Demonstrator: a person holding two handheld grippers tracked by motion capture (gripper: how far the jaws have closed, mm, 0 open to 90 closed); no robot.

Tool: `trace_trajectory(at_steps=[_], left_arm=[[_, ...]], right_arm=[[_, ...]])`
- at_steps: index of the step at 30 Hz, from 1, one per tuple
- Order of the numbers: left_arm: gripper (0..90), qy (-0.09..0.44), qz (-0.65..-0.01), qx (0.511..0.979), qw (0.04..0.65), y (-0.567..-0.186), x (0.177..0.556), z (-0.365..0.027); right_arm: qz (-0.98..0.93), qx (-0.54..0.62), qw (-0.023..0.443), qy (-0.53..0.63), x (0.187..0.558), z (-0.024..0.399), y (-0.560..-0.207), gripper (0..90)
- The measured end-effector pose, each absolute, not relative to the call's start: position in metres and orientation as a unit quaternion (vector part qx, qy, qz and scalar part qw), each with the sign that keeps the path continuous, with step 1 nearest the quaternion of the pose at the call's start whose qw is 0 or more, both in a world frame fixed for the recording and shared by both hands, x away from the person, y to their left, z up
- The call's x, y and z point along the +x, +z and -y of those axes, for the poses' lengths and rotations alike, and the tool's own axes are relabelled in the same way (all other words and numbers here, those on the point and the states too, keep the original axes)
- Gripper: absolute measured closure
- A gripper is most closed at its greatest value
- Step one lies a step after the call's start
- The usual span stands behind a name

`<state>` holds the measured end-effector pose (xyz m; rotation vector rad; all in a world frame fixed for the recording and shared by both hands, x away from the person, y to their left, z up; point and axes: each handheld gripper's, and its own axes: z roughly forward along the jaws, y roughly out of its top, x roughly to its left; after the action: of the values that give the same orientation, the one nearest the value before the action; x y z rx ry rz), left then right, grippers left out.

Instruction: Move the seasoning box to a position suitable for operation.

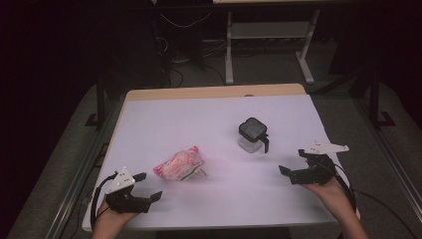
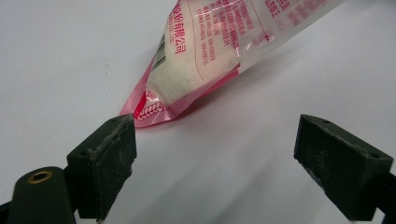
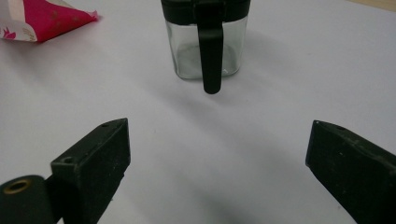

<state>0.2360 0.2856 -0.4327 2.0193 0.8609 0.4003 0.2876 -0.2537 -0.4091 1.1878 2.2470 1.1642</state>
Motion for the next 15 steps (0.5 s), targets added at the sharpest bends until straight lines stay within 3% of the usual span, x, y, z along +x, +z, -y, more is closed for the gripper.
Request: trace_trajectory(at_steps=[15], left_arm=[[12.6,0.157,-0.344,0.813,0.443,-0.434,0.236,-0.285]], right_arm=[[-0.806,0.407,0.168,0.395,0.328,0.231,-0.375,5.8]])
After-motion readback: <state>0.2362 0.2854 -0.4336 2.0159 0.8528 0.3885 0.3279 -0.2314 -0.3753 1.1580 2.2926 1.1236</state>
